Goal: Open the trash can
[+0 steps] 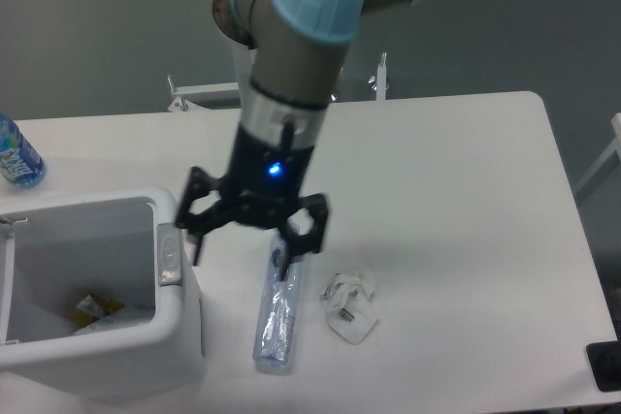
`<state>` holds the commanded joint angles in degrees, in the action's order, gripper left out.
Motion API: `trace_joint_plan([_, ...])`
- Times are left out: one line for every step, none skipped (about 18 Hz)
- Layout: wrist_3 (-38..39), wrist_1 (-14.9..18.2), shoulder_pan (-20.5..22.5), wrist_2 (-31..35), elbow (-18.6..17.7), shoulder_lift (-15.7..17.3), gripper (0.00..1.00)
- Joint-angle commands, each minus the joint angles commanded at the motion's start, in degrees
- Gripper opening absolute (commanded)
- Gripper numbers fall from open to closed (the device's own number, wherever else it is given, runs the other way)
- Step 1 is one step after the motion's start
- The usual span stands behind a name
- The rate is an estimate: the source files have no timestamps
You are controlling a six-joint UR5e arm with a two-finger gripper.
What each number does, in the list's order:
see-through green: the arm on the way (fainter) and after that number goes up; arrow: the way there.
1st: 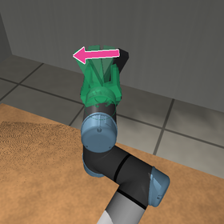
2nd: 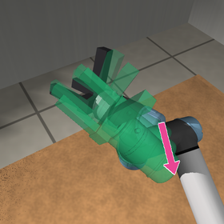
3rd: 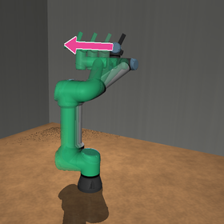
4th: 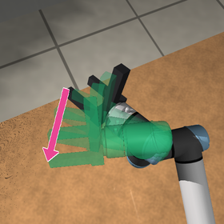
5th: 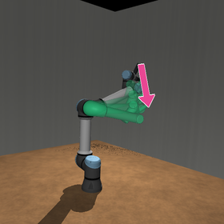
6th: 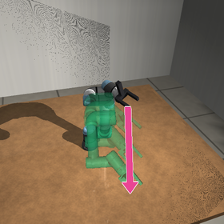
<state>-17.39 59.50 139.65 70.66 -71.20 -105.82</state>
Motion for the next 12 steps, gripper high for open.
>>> trace_joint_plan([-0.6, 0.1, 1.4, 0.1, 0.3, 0.0, 1.0])
trace_joint_plan([-1.3, -0.1, 2.6, 0.2, 0.4, -0.1, 1.0])
trace_joint_plan([-2.7, -0.1, 3.5, 0.8, 0.4, -0.2, 1.0])
trace_joint_plan([-4.9, -0.1, 4.1, 2.9, 0.3, -0.1, 1.0])
trace_joint_plan([-8.0, 0.2, 4.9, 6.0, 0.2, 0.1, 1.0])
trace_joint_plan([-11.8, 0.7, 5.5, 9.5, -0.1, 0.4, 1.0])
trace_joint_plan([-16.0, 1.1, 5.5, 12.9, -0.3, 0.4, 1.0])
trace_joint_plan([-19.8, 2.0, 5.6, 15.6, -0.6, 0.5, 1.0])
trace_joint_plan([-23.3, 3.2, 5.8, 17.2, -1.0, 0.9, 1.0])
trace_joint_plan([-26.7, 4.5, 6.0, 18.1, -1.0, 0.9, 1.0])
trace_joint_plan([-29.9, 5.6, 6.3, 18.6, -1.0, 1.0, 1.0])
trace_joint_plan([-31.2, 6.6, 6.7, 18.8, -1.3, 1.1, 1.0])
